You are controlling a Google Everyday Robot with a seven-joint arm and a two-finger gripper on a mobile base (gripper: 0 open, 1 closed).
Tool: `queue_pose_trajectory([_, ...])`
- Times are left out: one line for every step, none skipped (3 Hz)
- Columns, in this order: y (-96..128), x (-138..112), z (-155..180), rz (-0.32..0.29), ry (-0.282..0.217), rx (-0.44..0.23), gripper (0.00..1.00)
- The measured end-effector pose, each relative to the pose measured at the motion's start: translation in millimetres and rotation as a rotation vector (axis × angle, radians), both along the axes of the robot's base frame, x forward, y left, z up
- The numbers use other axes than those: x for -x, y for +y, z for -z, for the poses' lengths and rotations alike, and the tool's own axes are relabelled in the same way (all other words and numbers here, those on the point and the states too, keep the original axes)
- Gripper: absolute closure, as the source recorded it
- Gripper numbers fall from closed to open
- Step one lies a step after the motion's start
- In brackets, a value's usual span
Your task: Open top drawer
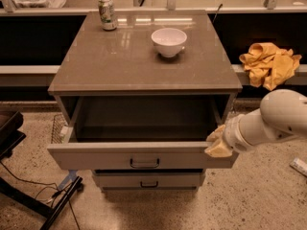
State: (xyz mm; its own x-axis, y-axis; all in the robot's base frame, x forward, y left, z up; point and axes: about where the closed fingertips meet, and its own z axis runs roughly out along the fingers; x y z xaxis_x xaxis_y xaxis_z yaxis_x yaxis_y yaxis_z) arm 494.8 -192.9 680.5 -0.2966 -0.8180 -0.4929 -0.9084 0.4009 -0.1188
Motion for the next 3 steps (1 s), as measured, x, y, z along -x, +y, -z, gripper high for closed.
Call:
queue_pose_trajectory([-5.4,29.9,-5.6,-0.010,0.031,0.000,1.00])
queue_pose_trajectory([-12.2,69.0,-14.3,-0.039,0.074,0.002,1.00])
queue_pose_trajectory([-12.1,68.1,-14.6,-0.039,0.074,0.002,1.00])
